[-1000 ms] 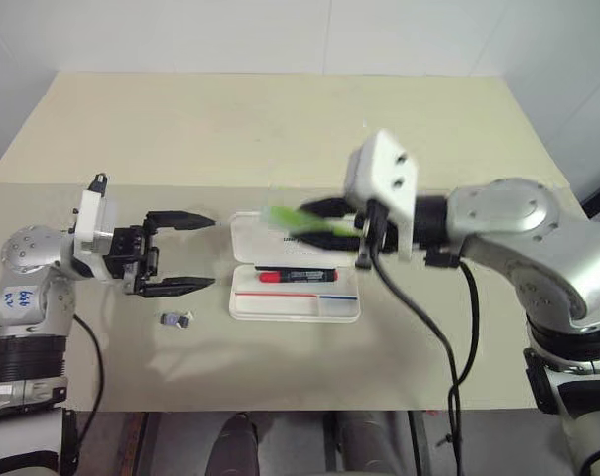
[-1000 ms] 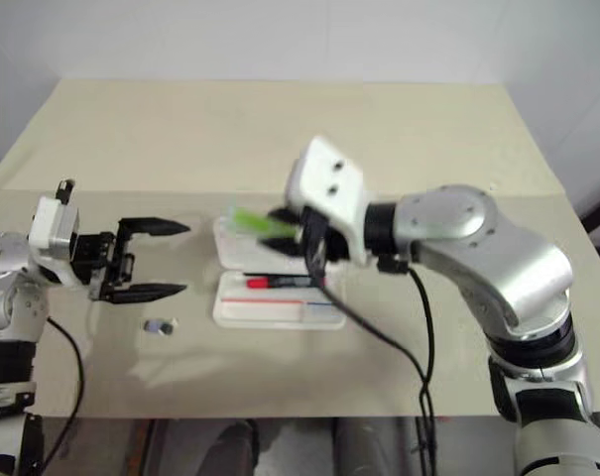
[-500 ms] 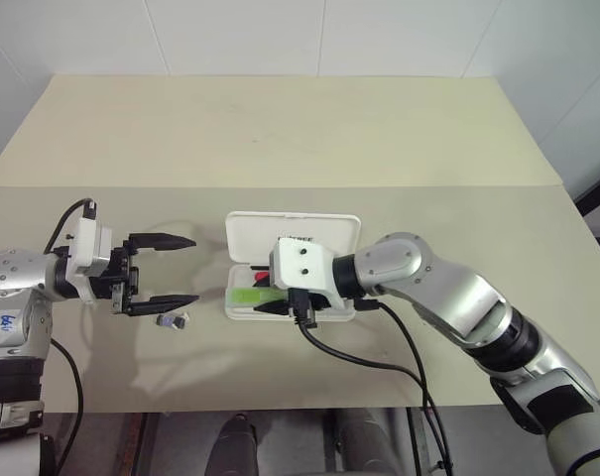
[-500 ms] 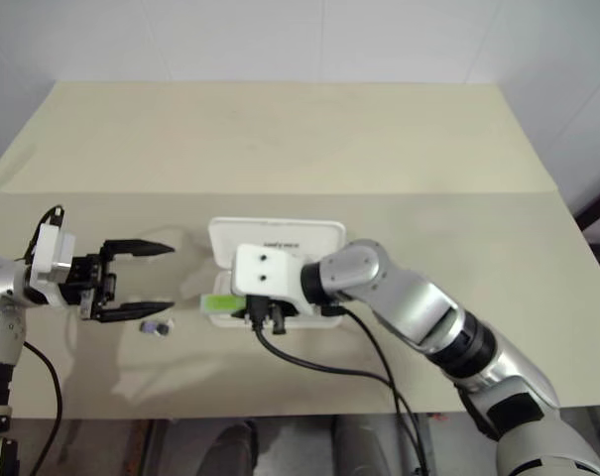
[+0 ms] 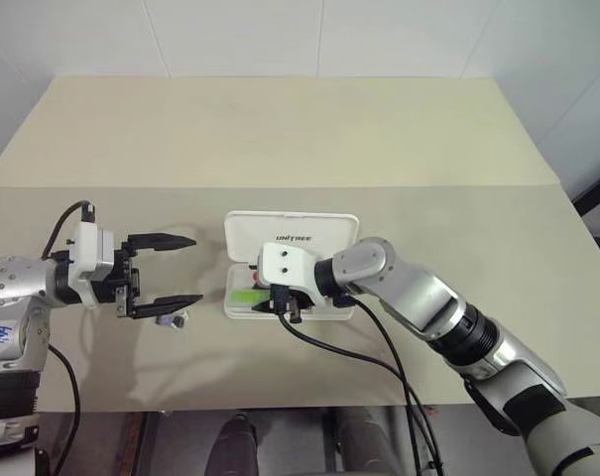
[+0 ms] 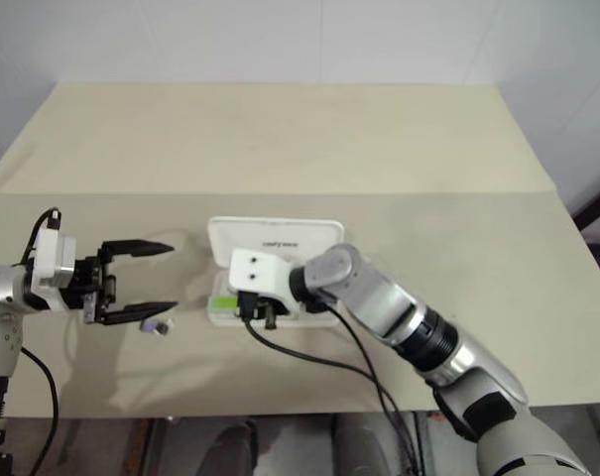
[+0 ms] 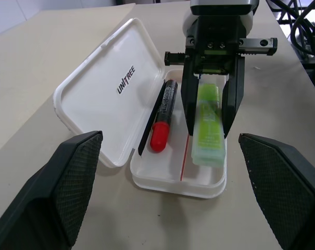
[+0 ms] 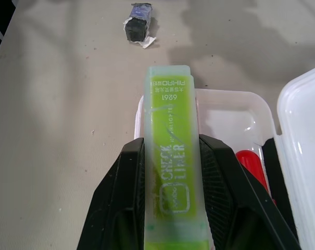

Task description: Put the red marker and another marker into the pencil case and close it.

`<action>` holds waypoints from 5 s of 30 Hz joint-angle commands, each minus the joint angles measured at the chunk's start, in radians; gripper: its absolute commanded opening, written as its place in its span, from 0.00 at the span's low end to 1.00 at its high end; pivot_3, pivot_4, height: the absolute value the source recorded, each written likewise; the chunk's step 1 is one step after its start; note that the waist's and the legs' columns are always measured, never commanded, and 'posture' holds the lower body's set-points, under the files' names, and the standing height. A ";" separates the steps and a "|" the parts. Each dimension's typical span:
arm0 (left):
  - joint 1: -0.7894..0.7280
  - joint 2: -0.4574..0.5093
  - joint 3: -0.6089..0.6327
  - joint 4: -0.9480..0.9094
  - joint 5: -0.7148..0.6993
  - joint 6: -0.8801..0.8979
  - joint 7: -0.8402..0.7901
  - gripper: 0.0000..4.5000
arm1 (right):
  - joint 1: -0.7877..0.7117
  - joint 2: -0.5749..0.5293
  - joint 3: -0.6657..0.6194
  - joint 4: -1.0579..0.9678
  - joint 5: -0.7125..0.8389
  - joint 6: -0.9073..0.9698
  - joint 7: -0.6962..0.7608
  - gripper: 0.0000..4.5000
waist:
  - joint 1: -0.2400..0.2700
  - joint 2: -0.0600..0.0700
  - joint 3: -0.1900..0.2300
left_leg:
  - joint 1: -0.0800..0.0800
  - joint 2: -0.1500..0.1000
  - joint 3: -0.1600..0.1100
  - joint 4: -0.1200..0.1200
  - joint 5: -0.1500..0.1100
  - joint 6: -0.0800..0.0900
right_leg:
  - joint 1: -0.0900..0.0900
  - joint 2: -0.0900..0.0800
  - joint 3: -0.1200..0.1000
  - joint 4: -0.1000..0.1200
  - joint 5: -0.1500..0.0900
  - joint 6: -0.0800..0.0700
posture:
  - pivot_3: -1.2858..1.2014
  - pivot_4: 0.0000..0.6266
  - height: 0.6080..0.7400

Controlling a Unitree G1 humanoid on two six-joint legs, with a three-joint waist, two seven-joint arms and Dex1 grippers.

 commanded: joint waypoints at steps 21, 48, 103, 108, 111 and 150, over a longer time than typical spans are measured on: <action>0.023 0.008 0.038 -0.060 0.001 -0.006 0.066 1.00 | 0.027 -0.034 -0.099 -0.073 0.010 -0.010 0.072 0.99 | 0.001 0.000 0.000 | 0.000 0.000 0.000 0.001 0.000 0.000 | 0.000 0.000 0.000 0.001 0.000 0.000 | 0.52 0.24 1.00; 0.071 -0.011 0.026 -0.131 -0.003 0.000 0.147 1.00 | 0.018 0.015 -0.154 0.084 -0.081 -0.107 0.015 0.99 | -0.001 -0.001 0.000 | 0.001 0.000 0.001 0.005 0.000 0.000 | 0.000 0.000 0.000 0.005 0.000 0.000 | 0.52 0.24 1.00; 0.361 -0.018 0.181 -0.373 0.091 0.188 0.506 1.00 | 0.202 -0.078 -0.164 -0.134 0.108 -0.067 0.134 0.99 | 0.001 -0.003 -0.001 | 0.006 0.000 0.004 0.011 0.000 0.000 | 0.009 0.000 0.004 -0.001 -0.006 -0.014 | 0.52 0.24 1.00; 0.360 -0.024 0.182 -0.381 0.088 0.188 0.508 1.00 | 0.193 -0.062 -0.146 -0.088 0.076 -0.087 0.132 0.99 | 0.003 -0.003 -0.001 | 0.006 0.000 0.004 0.011 0.000 0.000 | 0.009 0.000 0.004 -0.001 -0.006 -0.014 | 0.52 0.24 1.00; 0.354 -0.028 0.176 -0.382 0.088 0.187 0.508 1.00 | 0.186 -0.049 -0.145 -0.064 0.063 -0.099 0.128 0.99 | 0.003 -0.003 -0.001 | 0.006 0.000 0.004 0.011 0.000 0.000 | 0.009 0.000 0.004 -0.001 -0.006 -0.014 | 0.52 0.24 1.00; 0.566 -0.066 0.218 -0.590 0.113 0.378 0.655 1.00 | 0.296 -0.262 -0.443 -0.196 0.185 -0.067 0.161 0.99 | 0.003 -0.003 -0.001 | 0.005 0.000 0.005 0.011 -0.002 -0.001 | 0.010 0.000 0.004 -0.004 -0.006 -0.014 | 0.52 0.24 1.00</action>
